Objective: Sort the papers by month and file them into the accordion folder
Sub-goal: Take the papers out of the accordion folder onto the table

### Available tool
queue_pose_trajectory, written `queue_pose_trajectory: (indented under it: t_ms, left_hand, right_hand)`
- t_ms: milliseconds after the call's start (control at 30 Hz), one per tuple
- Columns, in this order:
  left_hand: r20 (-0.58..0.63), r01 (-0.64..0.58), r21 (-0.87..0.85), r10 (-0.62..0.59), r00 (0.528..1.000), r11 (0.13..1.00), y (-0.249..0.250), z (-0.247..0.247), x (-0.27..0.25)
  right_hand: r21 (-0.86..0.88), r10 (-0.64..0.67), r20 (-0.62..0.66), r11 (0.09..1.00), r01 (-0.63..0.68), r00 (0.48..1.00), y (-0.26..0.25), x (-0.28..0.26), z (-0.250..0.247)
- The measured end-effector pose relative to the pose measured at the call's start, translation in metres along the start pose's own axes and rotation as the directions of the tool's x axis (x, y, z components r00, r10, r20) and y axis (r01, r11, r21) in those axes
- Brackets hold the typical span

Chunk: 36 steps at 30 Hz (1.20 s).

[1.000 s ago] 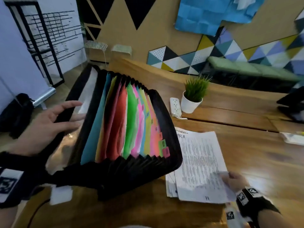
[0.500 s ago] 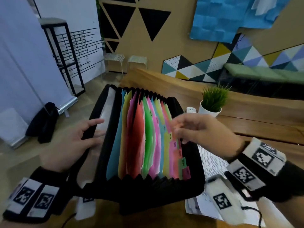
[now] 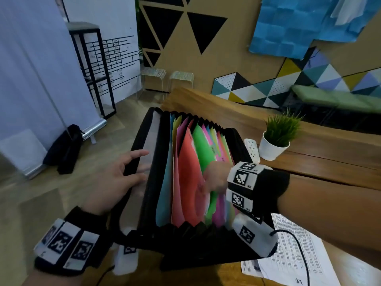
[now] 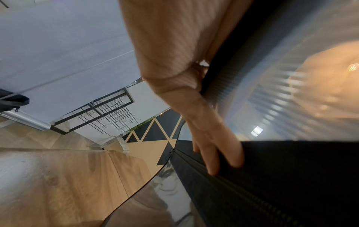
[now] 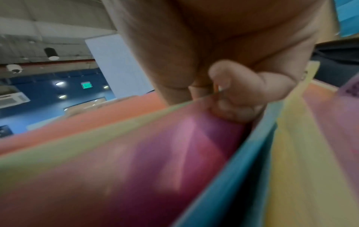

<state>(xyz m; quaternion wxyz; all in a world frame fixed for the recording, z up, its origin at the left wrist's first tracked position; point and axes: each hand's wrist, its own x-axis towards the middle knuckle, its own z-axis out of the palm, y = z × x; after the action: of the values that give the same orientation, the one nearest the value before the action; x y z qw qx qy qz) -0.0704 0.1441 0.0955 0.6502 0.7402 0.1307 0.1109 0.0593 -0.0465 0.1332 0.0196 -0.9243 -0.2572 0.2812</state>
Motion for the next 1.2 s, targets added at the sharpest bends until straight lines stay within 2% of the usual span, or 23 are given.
queue_pose_trajectory:
  t_ms: [100, 167, 267, 300, 367, 433, 533, 600, 633, 700, 833, 933, 1000, 1033, 1067, 1133, 1167, 1200]
  left_hand:
    - [-0.004, 0.032, -0.035, -0.032, 0.999, 0.999, -0.001, -0.001, 0.004]
    - [-0.005, 0.052, -0.038, -0.052, 0.999, 0.998, 0.0, -0.003, 0.008]
    - [-0.022, 0.055, -0.003, -0.055, 0.998, 0.998, 0.001, -0.006, 0.016]
    - [-0.027, 0.049, 0.024, -0.048, 0.998, 0.999, 0.002, -0.007, 0.018]
    - [-0.027, 0.037, 0.112, -0.034, 0.999, 0.993, 0.004, -0.005, 0.021]
    - [-0.02, 0.029, 0.13, -0.026, 0.999, 0.991, 0.009, 0.001, 0.021]
    - [-0.039, 0.02, 0.156, -0.014, 0.999, 0.988, 0.014, 0.005, 0.02]
    - [-0.042, 0.035, 0.173, -0.028, 0.999, 0.984, 0.011, 0.002, 0.023]
    - [-0.044, 0.043, 0.176, -0.035, 0.998, 0.983, 0.009, 0.001, 0.024]
    - [-0.05, 0.05, 0.198, -0.041, 0.998, 0.979, 0.007, 0.002, 0.026]
    - [-0.06, 0.059, 0.235, -0.047, 0.997, 0.97, 0.011, 0.009, 0.026]
    - [-0.086, 0.085, 0.226, -0.067, 0.994, 0.97, 0.009, 0.008, 0.027]
    - [-0.096, 0.079, 0.232, -0.059, 0.994, 0.97, 0.011, 0.009, 0.027]
    - [-0.094, 0.074, 0.242, -0.052, 0.994, 0.967, 0.013, 0.009, 0.026]
    - [-0.091, 0.072, 0.252, -0.05, 0.995, 0.965, 0.013, 0.009, 0.026]
    - [-0.089, 0.076, 0.256, -0.055, 0.995, 0.964, 0.013, 0.008, 0.026]
    - [-0.086, 0.08, 0.253, -0.06, 0.995, 0.964, 0.013, 0.006, 0.026]
    - [-0.086, 0.087, 0.252, -0.067, 0.994, 0.964, 0.011, 0.004, 0.027]
  right_hand:
    - [0.083, 0.04, -0.05, 0.996, -0.036, 0.998, 0.014, -0.007, -0.017]
    - [0.265, 0.092, -0.134, 0.963, -0.054, 0.987, 0.033, -0.018, -0.038]
    - [0.612, 0.154, -0.247, 0.79, 0.031, 0.957, 0.076, -0.042, -0.059]
    - [0.663, 0.172, -0.296, 0.745, 0.073, 0.94, 0.093, -0.049, -0.062]
    - [0.679, 0.192, -0.356, 0.725, 0.113, 0.914, 0.131, -0.056, -0.058]
    - [0.735, 0.266, -0.348, 0.672, 0.086, 0.899, 0.172, -0.057, -0.04]
    - [0.878, 0.391, -0.245, 0.478, 0.032, 0.887, 0.24, -0.062, 0.003]
    - [0.931, 0.524, -0.164, 0.362, -0.044, 0.835, 0.273, -0.071, 0.035]
    - [0.933, 0.58, -0.126, 0.345, -0.102, 0.805, 0.286, -0.076, 0.053]
    - [0.902, 0.655, -0.071, 0.364, -0.231, 0.752, 0.298, -0.086, 0.089]
    - [0.849, 0.705, 0.01, 0.369, -0.378, 0.709, 0.3, -0.086, 0.142]
    - [0.715, 0.697, 0.043, 0.479, -0.509, 0.715, 0.307, -0.067, 0.159]
    - [0.607, 0.714, -0.044, 0.575, -0.549, 0.699, 0.303, -0.057, 0.144]
    - [0.576, 0.689, -0.115, 0.633, -0.518, 0.715, 0.295, -0.056, 0.128]
    - [0.57, 0.637, -0.219, 0.698, -0.433, 0.739, 0.281, -0.056, 0.105]
    - [0.595, 0.45, -0.447, 0.795, -0.118, 0.773, 0.24, -0.062, 0.057]
    - [0.609, 0.33, -0.52, 0.79, 0.071, 0.788, 0.214, -0.067, 0.034]
    - [0.632, 0.211, -0.549, 0.738, 0.236, 0.809, 0.187, -0.072, 0.014]
